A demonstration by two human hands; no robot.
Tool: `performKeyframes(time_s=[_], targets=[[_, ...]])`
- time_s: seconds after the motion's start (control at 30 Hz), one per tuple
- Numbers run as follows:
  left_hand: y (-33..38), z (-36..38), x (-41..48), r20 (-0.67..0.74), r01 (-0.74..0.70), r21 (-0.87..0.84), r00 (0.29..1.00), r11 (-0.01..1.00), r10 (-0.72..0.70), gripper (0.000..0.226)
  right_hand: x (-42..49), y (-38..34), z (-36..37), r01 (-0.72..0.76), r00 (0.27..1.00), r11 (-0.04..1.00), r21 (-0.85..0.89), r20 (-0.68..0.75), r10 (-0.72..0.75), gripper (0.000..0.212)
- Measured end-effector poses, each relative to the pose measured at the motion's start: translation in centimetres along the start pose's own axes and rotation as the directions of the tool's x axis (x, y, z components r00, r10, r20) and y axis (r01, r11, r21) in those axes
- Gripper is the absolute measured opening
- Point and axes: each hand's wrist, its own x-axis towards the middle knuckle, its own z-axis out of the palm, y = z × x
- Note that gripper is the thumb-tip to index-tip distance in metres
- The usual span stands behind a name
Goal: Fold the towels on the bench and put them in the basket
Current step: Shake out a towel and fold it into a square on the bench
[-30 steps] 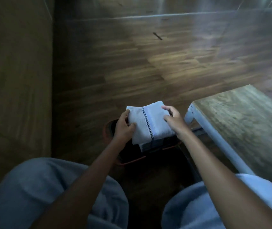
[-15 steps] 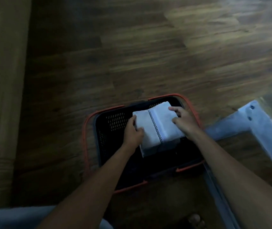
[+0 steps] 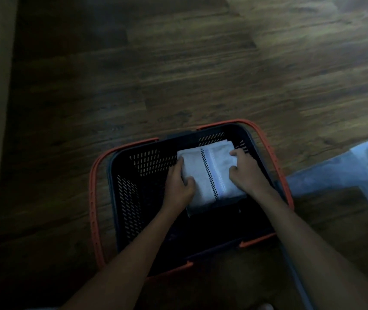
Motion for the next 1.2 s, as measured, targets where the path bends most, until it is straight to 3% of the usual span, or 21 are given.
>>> performKeyframes(time_s=[0.2, 0.43, 0.57, 0.63, 0.7, 0.8, 0.93, 1.07, 1.2], targets=[[-0.2, 0.0, 0.3, 0.032, -0.005, 0.072, 0.999, 0.997, 0.003, 0.063, -0.7, 0.4, 1.1, 0.049, 0.998, 0.956, -0.289, -0.019, -0.056, 0.051], [0.2, 0.5, 0.1, -0.079, -0.105, 0.016, 0.991, 0.994, 0.106, 0.060, -0.6, 0.3, 1.3, 0.119, 0.971, 0.951, -0.287, -0.164, -0.171, 0.049], [-0.4, 0.8, 0.3, -0.053, -0.012, 0.054, 0.998, 0.998, 0.015, 0.061, -0.4, -0.3, 1.4, 0.051, 0.989, 0.919, -0.391, -0.105, -0.100, 0.045], [-0.2, 0.6, 0.4, -0.108, -0.001, 0.136, 0.994, 0.991, 0.016, 0.059, -0.3, -1.1, 1.3, 0.072, 0.973, 0.881, -0.469, -0.162, -0.166, 0.040], [0.2, 0.3, 0.7, -0.157, -0.133, 0.315, 0.969, 0.940, 0.189, 0.059, 0.1, -1.7, 1.5, 0.173, 0.918, 0.825, -0.538, -0.216, -0.333, 0.037], [0.5, 0.4, 1.4, -0.053, -0.252, 0.516, 0.944, 0.819, 0.325, 0.053, 1.3, -2.4, 1.8, 0.254, 0.888, 0.798, -0.547, -0.196, -0.417, 0.041], [0.2, 0.3, 3.0, -0.227, -0.097, 0.465, 0.948, 0.880, 0.224, 0.031, 2.8, -3.0, 1.2, 0.178, 0.922, 0.820, -0.544, -0.198, -0.332, 0.028], [-0.4, 0.4, 3.9, -0.302, -0.077, 0.353, 0.934, 0.932, 0.191, 0.025, 4.1, -2.6, 0.7, 0.186, 0.939, 0.801, -0.569, -0.138, -0.316, 0.031], [-0.1, 0.5, 3.8, -0.316, -0.122, 0.358, 0.917, 0.926, 0.243, 0.024, 4.8, -2.0, 0.5, 0.251, 0.891, 0.848, -0.467, -0.232, -0.391, 0.014]])
